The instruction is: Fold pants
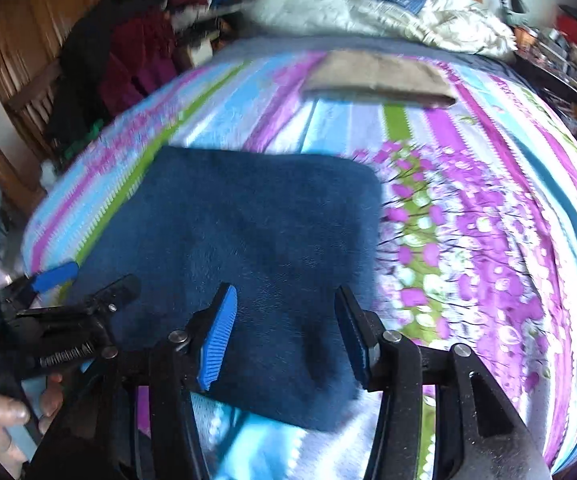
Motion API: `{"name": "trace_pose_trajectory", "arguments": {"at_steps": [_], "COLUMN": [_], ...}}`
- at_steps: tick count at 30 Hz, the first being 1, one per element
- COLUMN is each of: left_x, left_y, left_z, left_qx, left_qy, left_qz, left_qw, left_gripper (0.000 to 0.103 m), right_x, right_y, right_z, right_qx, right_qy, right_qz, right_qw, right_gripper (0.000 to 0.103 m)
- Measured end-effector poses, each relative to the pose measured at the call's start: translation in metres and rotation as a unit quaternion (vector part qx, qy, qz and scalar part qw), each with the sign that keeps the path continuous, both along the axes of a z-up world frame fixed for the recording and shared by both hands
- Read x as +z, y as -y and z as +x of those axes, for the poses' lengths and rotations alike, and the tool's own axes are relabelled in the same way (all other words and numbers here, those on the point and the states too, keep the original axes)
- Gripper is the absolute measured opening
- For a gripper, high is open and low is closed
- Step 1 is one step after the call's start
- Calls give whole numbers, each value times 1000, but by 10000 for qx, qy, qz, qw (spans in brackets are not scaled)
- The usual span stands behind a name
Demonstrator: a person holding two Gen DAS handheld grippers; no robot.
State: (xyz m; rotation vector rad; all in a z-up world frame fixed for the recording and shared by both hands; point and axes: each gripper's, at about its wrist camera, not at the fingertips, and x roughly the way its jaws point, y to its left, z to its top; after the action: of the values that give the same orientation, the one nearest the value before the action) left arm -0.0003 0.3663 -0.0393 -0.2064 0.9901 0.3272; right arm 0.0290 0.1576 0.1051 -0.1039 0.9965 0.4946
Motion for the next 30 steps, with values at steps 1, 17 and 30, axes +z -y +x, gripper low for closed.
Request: {"name": "trace_pose_trajectory", "arguments": {"at_steps": [1,17,30], "left_x": [-5,-36,-22], "left_y": [3,13,-19], "left_z": [4,1,-13], "left_qx": [-29,105,255], "left_qy": [-106,-173,-323], "left_qz": [77,466,297], "left_qw": [9999,9987,9987], "left_gripper": [103,103,96], "right_x": [-11,-68,-9], "right_y": [-8,28,-32], "right_z": [2,15,-27], "right_qx": [-33,-1195,-144], "right_qy": [-119,-881,769], "right_qz": [-167,135,-525], "right_qw": [9998,9888,9955], "right_gripper": [58,103,101]}}
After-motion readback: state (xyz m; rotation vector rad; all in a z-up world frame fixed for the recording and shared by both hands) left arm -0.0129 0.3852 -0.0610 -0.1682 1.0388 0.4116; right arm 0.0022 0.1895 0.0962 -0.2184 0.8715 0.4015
